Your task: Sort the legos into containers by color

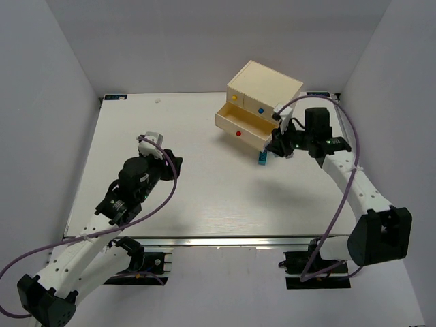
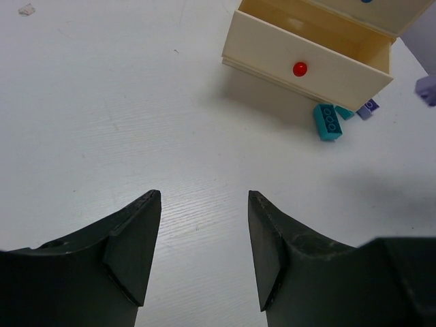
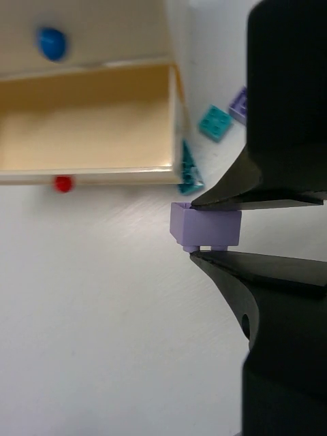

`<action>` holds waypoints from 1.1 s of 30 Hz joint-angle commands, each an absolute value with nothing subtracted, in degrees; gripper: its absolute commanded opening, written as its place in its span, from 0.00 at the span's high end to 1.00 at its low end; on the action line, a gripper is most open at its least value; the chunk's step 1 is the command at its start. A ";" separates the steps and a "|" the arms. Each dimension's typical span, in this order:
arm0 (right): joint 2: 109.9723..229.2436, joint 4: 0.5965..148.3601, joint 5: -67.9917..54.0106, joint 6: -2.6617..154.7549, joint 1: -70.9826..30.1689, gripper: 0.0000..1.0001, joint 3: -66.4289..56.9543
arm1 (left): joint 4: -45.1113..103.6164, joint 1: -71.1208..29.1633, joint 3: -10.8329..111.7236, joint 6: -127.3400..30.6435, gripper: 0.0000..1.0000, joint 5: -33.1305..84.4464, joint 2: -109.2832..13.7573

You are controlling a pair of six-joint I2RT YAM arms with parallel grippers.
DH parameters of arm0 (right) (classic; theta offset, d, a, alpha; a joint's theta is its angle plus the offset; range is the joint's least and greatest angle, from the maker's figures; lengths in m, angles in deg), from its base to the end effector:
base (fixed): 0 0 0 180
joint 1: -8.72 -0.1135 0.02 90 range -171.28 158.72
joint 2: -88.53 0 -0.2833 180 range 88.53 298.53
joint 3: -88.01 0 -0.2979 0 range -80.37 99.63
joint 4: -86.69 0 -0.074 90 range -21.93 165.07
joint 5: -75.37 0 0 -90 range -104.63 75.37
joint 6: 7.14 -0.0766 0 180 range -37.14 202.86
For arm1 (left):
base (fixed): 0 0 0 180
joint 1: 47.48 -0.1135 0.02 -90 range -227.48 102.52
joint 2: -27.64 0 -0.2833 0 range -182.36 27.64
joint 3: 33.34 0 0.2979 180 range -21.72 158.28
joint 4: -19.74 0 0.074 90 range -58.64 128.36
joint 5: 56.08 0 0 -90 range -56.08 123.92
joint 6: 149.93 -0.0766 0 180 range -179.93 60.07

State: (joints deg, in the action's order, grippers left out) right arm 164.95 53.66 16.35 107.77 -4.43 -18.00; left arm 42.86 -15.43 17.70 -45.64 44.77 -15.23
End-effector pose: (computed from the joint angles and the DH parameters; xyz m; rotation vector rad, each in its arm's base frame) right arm 0.3463 0.1214 0.2952 -0.9707 1.8920 0.4692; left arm 0.2208 -0.1212 0.3101 0.1515 1.8388 -0.3954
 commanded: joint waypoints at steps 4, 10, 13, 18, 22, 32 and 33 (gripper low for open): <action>165.94 52.29 26.51 106.78 -4.82 0.96 -7.61 | 41.47 -15.40 16.77 -46.30 0.36 42.45 -13.75; 176.31 60.57 15.55 100.71 -6.48 0.87 -1.72 | 39.71 -15.40 15.81 -46.92 0.36 38.15 -13.66; 178.96 62.33 12.28 100.09 -6.75 0.78 -0.83 | 39.35 -15.40 15.63 -47.36 0.35 36.56 -14.10; 180.11 62.68 10.33 100.00 -6.84 0.40 -0.74 | 39.35 -15.40 15.81 -47.62 0.35 36.12 -14.63; 178.97 63.65 9.98 99.82 -6.49 0.25 -1.80 | 39.36 -15.40 15.89 -47.71 0.34 35.68 -14.72; 165.01 68.03 -1.53 89.55 -2.19 0.53 -13.37 | 39.53 -14.87 15.89 -47.80 0.38 35.07 -13.14; 163.95 68.56 -1.10 89.45 -0.18 0.60 -15.31 | 39.44 -14.87 15.89 -47.80 0.39 34.89 -13.14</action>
